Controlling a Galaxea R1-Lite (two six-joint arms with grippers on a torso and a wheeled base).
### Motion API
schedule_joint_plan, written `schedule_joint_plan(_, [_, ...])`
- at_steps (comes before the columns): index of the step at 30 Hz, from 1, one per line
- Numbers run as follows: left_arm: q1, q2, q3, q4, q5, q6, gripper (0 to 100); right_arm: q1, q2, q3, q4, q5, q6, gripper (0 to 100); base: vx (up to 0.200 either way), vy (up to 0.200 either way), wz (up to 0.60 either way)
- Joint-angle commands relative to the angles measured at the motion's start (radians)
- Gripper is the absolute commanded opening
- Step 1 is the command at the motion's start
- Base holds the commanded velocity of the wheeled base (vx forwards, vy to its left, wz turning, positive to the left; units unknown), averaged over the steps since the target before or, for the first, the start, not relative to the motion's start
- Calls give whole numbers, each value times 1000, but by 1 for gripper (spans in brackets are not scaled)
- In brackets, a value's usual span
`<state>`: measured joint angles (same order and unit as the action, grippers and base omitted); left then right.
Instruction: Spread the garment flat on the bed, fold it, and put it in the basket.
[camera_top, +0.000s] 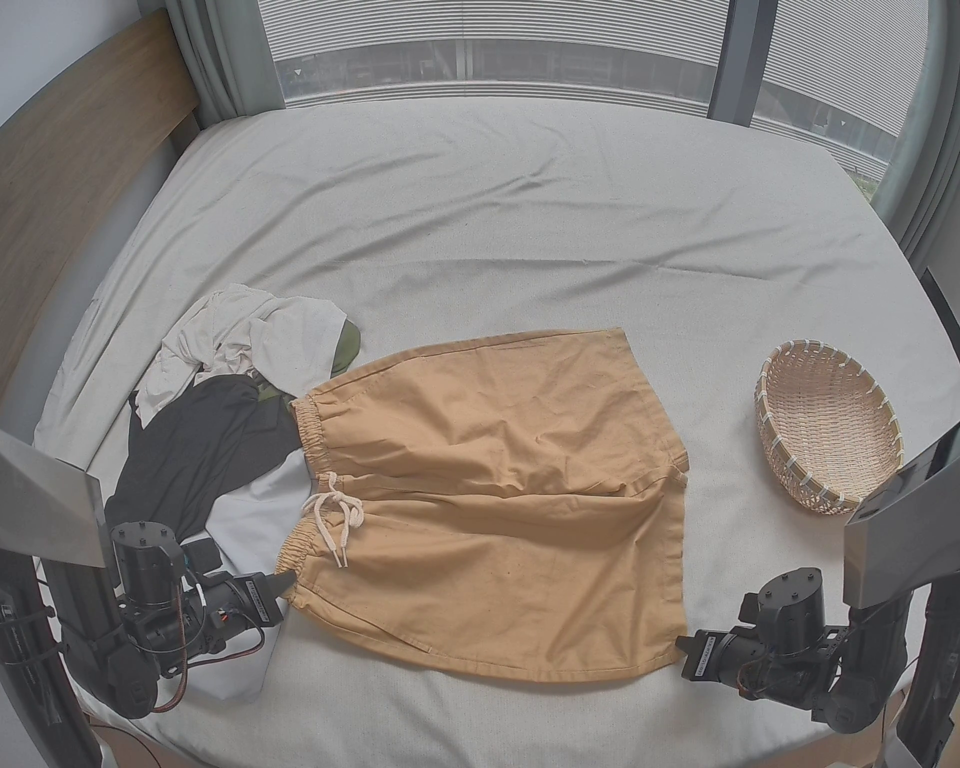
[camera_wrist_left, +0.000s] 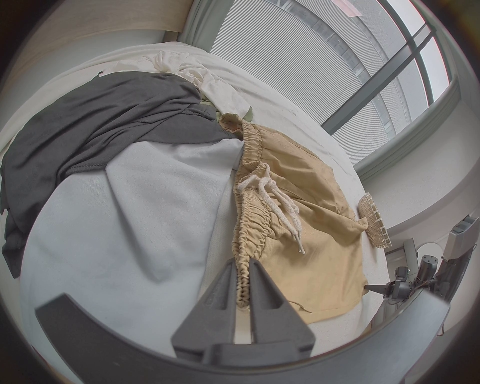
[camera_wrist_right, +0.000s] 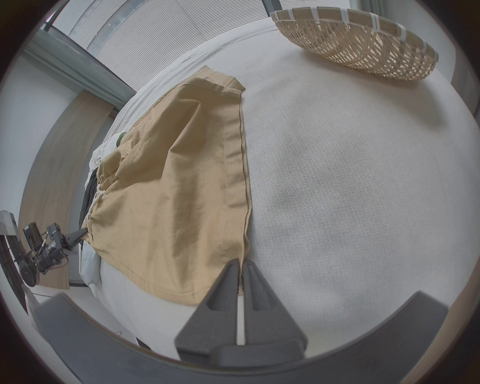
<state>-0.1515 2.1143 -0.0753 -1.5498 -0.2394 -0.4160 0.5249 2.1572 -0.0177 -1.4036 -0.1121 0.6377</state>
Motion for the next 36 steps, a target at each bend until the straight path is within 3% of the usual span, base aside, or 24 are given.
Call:
schedule_joint_plan(1, [0, -83, 42, 2, -61, -1, 0, -19, -221, 16, 170, 3, -46, 0, 0, 0, 0])
schedule_joint_plan(9, [23, -103, 75, 50, -72, 3, 0, -19, -272, 16, 270, 3, -64, 0, 0, 0, 0])
schedule_joint_plan(18, [29, -103, 75, 223, -77, 101, 0, 10, -272, 18, 350, 3, -64, 0, 0, 0, 0])
schedule_joint_plan(29, [30, -106, 75, 226, -78, 105, 0, 30, -275, 16, 382, 3, -58, 0, 0, 0, 0])
schedule_joint_plan(36, [30, -197, 75, 97, -118, 95, 0, -9, -413, 16, 227, 11, -62, 0, 0, 0, 0])
